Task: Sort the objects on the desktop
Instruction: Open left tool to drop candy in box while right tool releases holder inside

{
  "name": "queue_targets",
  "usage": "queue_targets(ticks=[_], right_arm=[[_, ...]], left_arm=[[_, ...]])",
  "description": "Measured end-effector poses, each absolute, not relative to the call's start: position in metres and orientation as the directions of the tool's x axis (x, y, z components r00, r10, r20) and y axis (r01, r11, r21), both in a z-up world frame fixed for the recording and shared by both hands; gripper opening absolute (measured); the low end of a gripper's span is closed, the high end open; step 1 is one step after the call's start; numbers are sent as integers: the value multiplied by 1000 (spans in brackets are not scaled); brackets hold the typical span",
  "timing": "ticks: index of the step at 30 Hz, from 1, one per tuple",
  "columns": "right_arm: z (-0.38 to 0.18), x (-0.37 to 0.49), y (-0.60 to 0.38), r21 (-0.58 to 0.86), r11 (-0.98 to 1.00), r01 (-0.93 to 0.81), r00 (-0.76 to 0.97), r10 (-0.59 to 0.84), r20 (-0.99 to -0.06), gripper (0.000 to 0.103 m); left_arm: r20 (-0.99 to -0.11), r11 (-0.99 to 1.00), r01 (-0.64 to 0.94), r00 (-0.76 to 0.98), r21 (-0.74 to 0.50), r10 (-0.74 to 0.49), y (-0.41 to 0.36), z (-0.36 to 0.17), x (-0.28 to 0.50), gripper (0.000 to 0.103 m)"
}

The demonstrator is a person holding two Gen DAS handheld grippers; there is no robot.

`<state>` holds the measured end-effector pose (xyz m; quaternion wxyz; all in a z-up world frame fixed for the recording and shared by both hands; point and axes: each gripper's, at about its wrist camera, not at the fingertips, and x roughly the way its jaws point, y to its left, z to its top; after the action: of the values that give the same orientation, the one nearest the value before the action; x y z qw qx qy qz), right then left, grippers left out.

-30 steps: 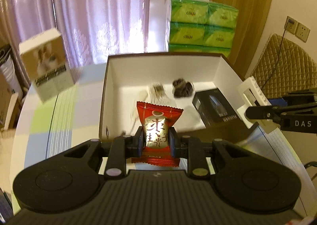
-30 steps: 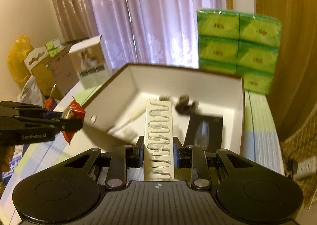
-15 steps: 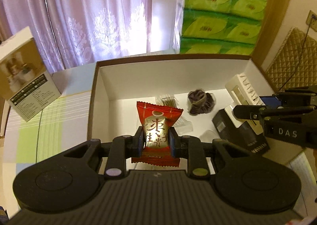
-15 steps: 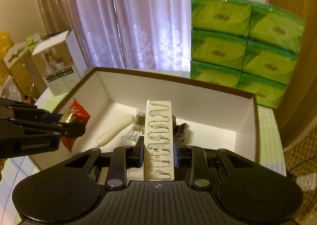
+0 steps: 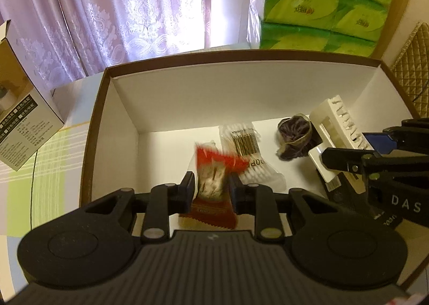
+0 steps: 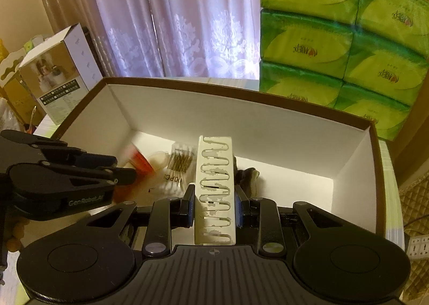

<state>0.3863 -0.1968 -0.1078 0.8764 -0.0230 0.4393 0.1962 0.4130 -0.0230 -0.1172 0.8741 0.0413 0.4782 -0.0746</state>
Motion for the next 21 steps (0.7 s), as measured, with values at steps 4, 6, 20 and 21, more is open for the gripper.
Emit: queue_targets(ticks=[4,6,20,21], right_arm=[[-112,391,-196,131,922,-365,532,322,-783,25],[-114,393,-195,131,922,-364,528,321,-786,25],[-125,403,-189,135,926,-353,518,314,-796,25],[-123,403,-190,139,924,-358,533,324,-782,25]], left_arm=[[-834,985,175,544,10,-88,-24,-117,415,32],[-833,985,174,547,11,-87,-24,-117,416,32],[-835,987,160,546,25,-68,-18,-118,420,37],[-834,987,161,547,26,-67,-19,-119,420,37]])
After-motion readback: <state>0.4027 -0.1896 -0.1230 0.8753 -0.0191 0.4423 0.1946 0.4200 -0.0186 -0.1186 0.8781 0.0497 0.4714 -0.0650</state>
